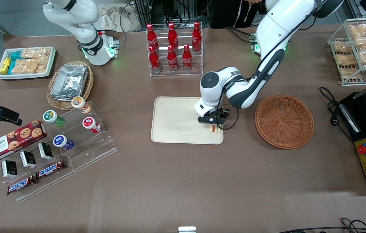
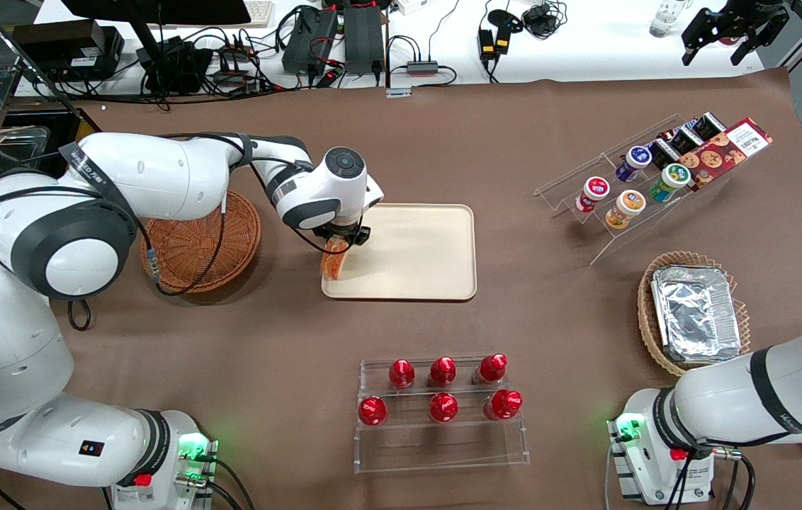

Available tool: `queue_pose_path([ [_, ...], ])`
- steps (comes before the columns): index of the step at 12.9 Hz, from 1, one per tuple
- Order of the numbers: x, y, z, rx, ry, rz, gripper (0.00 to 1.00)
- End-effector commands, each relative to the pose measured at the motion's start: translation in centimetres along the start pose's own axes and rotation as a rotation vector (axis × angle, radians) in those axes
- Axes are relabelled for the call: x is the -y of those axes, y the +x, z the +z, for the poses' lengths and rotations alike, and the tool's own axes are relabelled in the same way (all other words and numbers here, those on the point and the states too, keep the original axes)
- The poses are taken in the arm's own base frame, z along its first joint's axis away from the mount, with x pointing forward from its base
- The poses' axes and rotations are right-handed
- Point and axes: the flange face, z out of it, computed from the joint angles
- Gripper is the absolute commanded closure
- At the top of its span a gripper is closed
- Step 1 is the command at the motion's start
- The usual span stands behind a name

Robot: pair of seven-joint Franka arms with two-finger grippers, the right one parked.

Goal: Place sandwich from basket to tray
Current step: 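Lower the sandwich onto the cream tray and open the left gripper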

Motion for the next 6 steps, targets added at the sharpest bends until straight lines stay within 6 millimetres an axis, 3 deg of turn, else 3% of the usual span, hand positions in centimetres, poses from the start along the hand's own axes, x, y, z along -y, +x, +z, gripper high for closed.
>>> queue_pose_path([
  [1, -0.2, 1.0, -0.6, -0.029, -0.001, -0.019, 0.0],
  [4, 0.1, 2.4, -2.5, -0.035, 0.016, -0.045, 0.0],
  [6, -0.1, 3.2, -5.3, -0.017, 0.025, -0.08, 0.0],
])
